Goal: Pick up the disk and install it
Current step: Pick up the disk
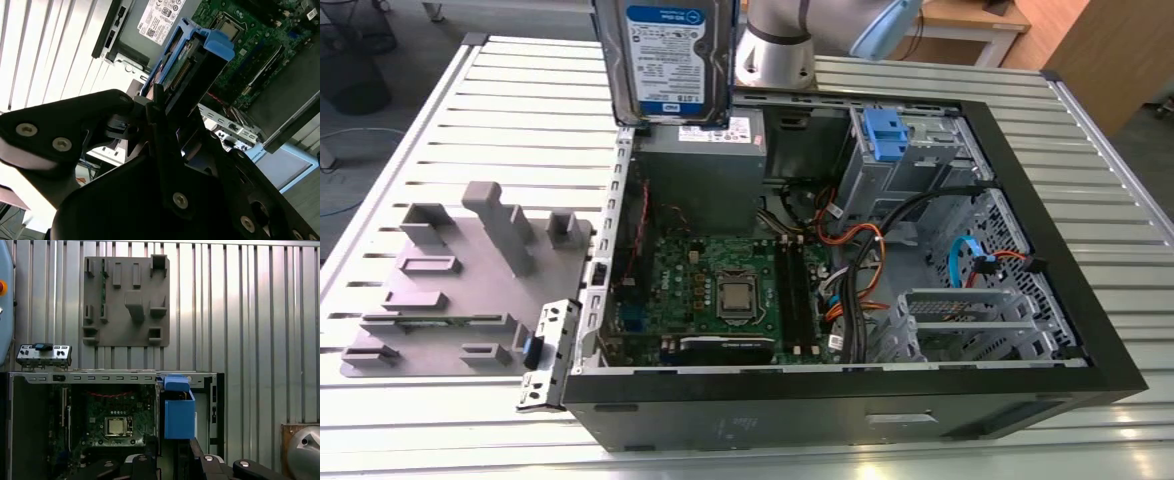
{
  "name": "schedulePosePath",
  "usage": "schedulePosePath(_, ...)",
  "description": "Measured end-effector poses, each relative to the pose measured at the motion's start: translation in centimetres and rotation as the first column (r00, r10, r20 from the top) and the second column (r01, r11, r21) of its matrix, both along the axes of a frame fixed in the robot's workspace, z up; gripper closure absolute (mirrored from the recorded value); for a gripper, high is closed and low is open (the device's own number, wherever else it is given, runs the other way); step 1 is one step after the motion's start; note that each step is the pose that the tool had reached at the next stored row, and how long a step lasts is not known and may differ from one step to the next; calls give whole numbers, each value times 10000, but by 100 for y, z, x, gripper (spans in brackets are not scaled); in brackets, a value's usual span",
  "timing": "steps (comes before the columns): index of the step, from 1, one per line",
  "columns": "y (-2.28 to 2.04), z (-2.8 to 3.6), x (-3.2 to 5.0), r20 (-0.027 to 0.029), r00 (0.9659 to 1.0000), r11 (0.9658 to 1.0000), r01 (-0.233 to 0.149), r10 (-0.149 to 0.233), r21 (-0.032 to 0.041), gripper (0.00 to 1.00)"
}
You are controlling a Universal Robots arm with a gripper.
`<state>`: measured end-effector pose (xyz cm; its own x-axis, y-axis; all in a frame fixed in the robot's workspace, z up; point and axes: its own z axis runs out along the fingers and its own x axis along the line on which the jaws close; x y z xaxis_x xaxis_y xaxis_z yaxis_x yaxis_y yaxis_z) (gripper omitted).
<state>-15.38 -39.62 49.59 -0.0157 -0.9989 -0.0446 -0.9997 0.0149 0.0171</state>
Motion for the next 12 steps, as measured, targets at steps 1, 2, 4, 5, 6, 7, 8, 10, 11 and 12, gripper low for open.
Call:
schedulePosePath(1,0,0,35,0,10000,10000,1,-1,0,65)
schedulePosePath(2,0,-1,71,1,10000,10000,2,-2,1,65)
schedulePosePath(4,0,-1,147,0,10000,10000,0,0,0,65)
schedulePosePath(5,0,-1,182,0,10000,10000,1,-1,-1,65)
schedulePosePath(6,0,-2,218,0,10000,10000,2,-2,0,65)
schedulePosePath(7,0,-2,256,0,10000,10000,2,-2,0,65)
schedulePosePath(8,0,-3,291,0,10000,10000,1,-1,0,65)
schedulePosePath(10,0,-4,368,0,10000,10000,2,-2,0,65)
schedulePosePath(11,0,-4,404,0,10000,10000,2,-2,1,65)
schedulePosePath(12,0,-4,441,0,10000,10000,1,-1,-1,65)
